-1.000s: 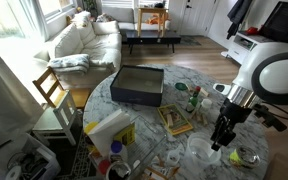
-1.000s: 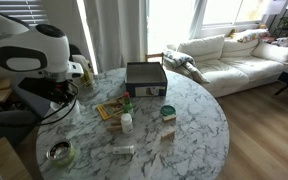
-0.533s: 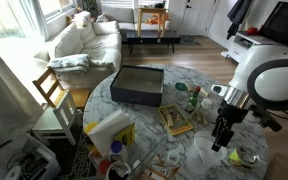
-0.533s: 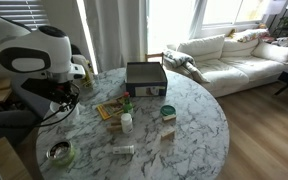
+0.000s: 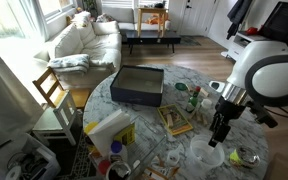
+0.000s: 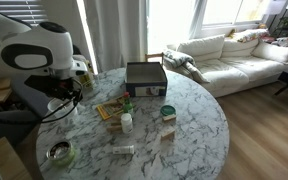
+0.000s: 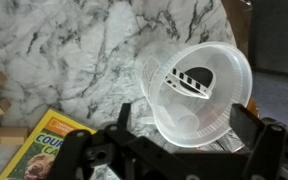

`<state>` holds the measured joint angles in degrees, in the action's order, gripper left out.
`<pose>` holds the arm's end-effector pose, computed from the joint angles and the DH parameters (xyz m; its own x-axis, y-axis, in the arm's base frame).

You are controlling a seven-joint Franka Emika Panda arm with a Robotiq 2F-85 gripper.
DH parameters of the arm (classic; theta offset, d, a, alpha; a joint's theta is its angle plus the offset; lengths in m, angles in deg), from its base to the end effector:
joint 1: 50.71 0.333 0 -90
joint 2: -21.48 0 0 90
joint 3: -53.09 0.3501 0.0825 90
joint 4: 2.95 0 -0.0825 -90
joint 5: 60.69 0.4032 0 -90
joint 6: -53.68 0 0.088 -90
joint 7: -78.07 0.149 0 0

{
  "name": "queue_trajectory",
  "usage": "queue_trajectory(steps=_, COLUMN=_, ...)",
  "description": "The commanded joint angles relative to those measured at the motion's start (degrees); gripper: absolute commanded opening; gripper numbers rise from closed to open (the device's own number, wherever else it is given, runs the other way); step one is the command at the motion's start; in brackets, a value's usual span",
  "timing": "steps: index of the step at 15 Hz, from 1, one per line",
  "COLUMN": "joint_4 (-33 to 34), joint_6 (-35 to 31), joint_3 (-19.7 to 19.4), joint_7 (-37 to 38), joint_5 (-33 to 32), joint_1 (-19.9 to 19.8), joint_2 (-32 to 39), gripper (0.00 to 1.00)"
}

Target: Move the clear cup to the left then put the glasses inside the cup and put the cup inside the clear container

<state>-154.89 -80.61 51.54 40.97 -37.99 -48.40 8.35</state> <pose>0.4068 0.0234 0.2905 0.9330 0.3542 0.0641 0.3576 -0.8918 -0.2773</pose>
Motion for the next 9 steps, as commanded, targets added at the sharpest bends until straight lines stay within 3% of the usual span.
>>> queue_trajectory(steps=1, joint_4=-1.83, joint_6=-6.82, joint_3=-0.13, joint_7=1.15, joint_5=-1.03, joint_1=1.21, joint_2=4.09, gripper=1.0)
queue_trajectory(steps=3, joint_4=-2.35, joint_6=-11.31, joint_3=0.02, joint_7=1.73, joint_5=-1.71, joint_1=1.04, joint_2=5.54, gripper=0.96)
queue_trajectory(steps=5, joint_4=-2.37, joint_6=-14.09, joint_3=0.09, joint_7=1.87, joint_5=-1.86, joint_1=1.0, joint_2=7.07, gripper=0.71)
queue_trajectory(steps=6, joint_4=-1.92, joint_6=-14.34, joint_3=0.15, joint_7=1.3, joint_5=-0.91, joint_1=1.3, joint_2=7.56, gripper=0.71)
queue_trajectory(steps=9, joint_4=-1.05, joint_6=-13.77, joint_3=0.56, joint_7=1.29, joint_5=-1.6, joint_1=1.4, joint_2=8.18, gripper=0.48)
